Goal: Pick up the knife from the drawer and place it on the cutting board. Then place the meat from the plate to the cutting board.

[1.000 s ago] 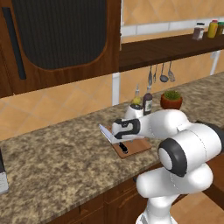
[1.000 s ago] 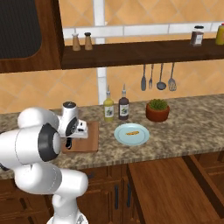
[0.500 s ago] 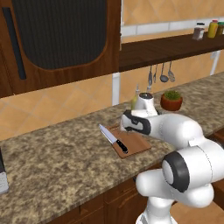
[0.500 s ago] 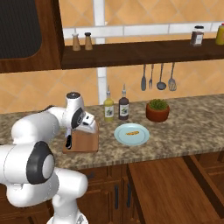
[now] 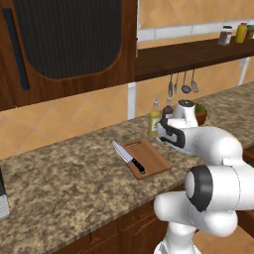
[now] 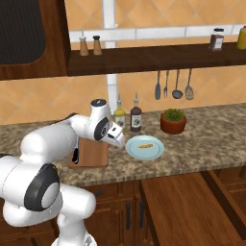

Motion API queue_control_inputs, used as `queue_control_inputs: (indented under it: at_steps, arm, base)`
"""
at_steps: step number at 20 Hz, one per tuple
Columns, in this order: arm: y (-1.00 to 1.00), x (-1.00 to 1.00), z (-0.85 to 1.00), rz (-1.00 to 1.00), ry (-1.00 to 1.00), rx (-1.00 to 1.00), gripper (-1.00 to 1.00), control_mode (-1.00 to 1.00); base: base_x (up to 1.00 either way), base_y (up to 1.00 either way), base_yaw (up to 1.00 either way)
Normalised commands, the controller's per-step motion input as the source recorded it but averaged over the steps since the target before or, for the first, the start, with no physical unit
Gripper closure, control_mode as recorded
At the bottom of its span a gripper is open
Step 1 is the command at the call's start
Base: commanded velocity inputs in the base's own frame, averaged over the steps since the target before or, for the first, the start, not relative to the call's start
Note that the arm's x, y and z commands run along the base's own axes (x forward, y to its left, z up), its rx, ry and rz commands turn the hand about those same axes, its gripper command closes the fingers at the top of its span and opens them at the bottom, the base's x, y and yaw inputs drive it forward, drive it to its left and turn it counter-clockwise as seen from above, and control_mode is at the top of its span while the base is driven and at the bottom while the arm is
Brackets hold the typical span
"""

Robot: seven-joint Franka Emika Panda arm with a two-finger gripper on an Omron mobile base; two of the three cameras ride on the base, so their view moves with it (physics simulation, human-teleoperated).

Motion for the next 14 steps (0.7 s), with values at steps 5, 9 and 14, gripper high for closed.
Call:
queue_control_inputs:
  at_steps: [5, 9, 14]
  arm:
    - [-0.80, 0.06, 0.06, -0.05, 0.00, 0.08, -1.00, -1.00]
    - [-0.74, 0.32, 0.00, -0.08, 0.01, 0.09, -1.00, -1.00]
    - [-0.52, 0.63, -0.13, -0.14, 0.04, 0.03, -1.00, -1.00]
  base:
    - [0.00, 0.00, 0.00]
    - [0.00, 0.00, 0.00]
    - [0.00, 0.00, 0.00]
